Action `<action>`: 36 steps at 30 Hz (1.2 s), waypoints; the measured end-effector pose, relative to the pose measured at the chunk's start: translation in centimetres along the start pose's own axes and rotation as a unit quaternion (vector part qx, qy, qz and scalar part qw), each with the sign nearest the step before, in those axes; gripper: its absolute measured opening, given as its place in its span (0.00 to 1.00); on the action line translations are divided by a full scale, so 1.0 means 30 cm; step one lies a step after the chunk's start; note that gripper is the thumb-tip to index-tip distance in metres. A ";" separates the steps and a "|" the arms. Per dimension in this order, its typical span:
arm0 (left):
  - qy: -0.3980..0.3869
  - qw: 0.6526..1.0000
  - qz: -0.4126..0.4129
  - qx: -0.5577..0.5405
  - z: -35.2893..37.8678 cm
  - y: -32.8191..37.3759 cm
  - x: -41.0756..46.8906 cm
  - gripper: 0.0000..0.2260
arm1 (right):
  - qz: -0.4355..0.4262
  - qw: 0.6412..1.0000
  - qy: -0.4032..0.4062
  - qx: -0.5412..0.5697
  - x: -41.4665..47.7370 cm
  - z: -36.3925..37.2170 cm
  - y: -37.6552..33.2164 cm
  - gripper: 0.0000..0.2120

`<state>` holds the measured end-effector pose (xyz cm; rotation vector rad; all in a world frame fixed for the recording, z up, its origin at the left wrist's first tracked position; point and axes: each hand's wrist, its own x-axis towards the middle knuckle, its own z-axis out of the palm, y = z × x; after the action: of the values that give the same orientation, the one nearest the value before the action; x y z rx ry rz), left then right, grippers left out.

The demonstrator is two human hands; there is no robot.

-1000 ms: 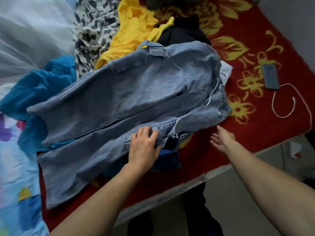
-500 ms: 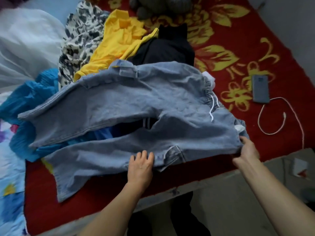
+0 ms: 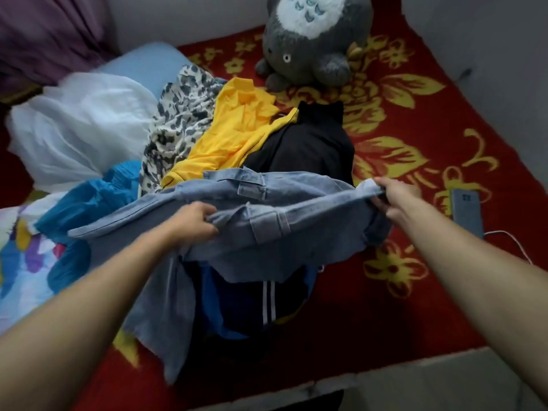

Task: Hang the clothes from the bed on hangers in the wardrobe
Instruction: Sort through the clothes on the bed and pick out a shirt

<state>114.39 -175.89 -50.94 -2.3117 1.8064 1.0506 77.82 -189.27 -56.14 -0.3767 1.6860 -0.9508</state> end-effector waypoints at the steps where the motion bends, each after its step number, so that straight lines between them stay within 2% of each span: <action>1: 0.013 1.000 -0.022 -0.005 -0.043 -0.018 0.076 0.02 | 0.004 0.999 -0.034 0.006 0.031 0.067 -0.024 0.10; 2: 0.032 0.999 -0.044 -0.004 -0.065 -0.040 0.143 0.07 | 0.008 0.997 -0.074 -0.005 0.055 0.126 -0.030 0.16; 4: 0.096 0.991 -0.091 0.023 -0.058 -0.096 0.224 0.22 | 0.001 0.990 -0.121 -0.072 0.046 0.218 -0.005 0.19; 5: 0.142 0.984 -0.103 0.032 -0.033 -0.121 0.227 0.25 | -0.018 0.986 -0.124 -0.106 0.026 0.248 0.030 0.19; 7: 0.221 0.969 -0.107 0.014 0.041 -0.165 0.165 0.25 | -0.094 0.972 -0.115 -0.183 -0.035 0.284 0.122 0.16; 8: 0.251 0.961 -0.114 -0.002 0.088 -0.197 0.117 0.24 | -0.156 0.952 -0.112 -0.240 -0.072 0.291 0.178 0.15; 11: 0.304 0.937 -0.169 -0.047 0.261 -0.316 -0.077 0.20 | -0.329 0.852 -0.137 -0.385 -0.230 0.316 0.331 0.09; 13: 0.279 0.933 -0.219 -0.067 0.387 -0.399 -0.200 0.19 | -0.412 0.792 -0.208 -0.399 -0.364 0.378 0.414 0.06; 14: 0.233 0.941 -0.238 -0.065 0.460 -0.441 -0.249 0.21 | -0.435 0.764 -0.256 -0.403 -0.433 0.420 0.447 0.05; 16: 0.110 0.966 -0.233 -0.012 0.612 -0.515 -0.314 0.31 | -0.449 0.711 -0.327 -0.430 -0.517 0.509 0.517 0.07; 18: 0.045 0.980 -0.183 0.061 0.757 -0.590 -0.322 0.43 | -0.458 0.691 -0.335 -0.448 -0.546 0.609 0.580 0.12; 20: 0.059 0.979 -0.160 0.114 0.843 -0.623 -0.287 0.47 | -0.437 0.709 -0.312 -0.456 -0.549 0.682 0.612 0.13; 21: 0.062 0.976 -0.157 0.140 0.865 -0.640 -0.262 0.43 | -0.423 0.718 -0.293 -0.469 -0.546 0.717 0.631 0.14; 23: 0.088 0.972 -0.129 0.175 0.856 -0.682 -0.211 0.27 | -0.388 0.735 -0.255 -0.494 -0.534 0.774 0.672 0.13; 24: 0.088 0.974 -0.114 0.174 0.839 -0.715 -0.185 0.21 | -0.368 0.744 -0.238 -0.504 -0.529 0.797 0.696 0.12; 26: 0.063 0.987 -0.080 0.124 0.785 -0.782 -0.156 0.13 | -0.331 0.764 -0.213 -0.511 -0.540 0.837 0.738 0.07; 28: 0.061 0.997 -0.050 -0.005 0.727 -0.846 -0.159 0.08 | -0.249 0.838 -0.217 -0.434 -0.580 0.886 0.765 0.05; 30: 0.081 0.986 -0.028 -0.141 0.654 -0.886 -0.181 0.01 | -0.151 0.907 -0.215 -0.330 -0.642 0.954 0.765 0.07; 33: 0.115 0.952 -0.034 -0.281 0.512 -0.914 -0.200 0.06 | -0.058 0.950 -0.208 -0.226 -0.743 1.072 0.718 0.06; 36: 0.045 0.909 -0.069 -0.409 0.349 -0.940 -0.196 0.23 | 0.052 0.963 -0.256 -0.071 -0.814 1.207 0.627 0.04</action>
<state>133.22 -157.36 -66.49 -2.8742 1.3257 1.9927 123.34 -175.51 -56.55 -0.5715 1.2841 -0.5886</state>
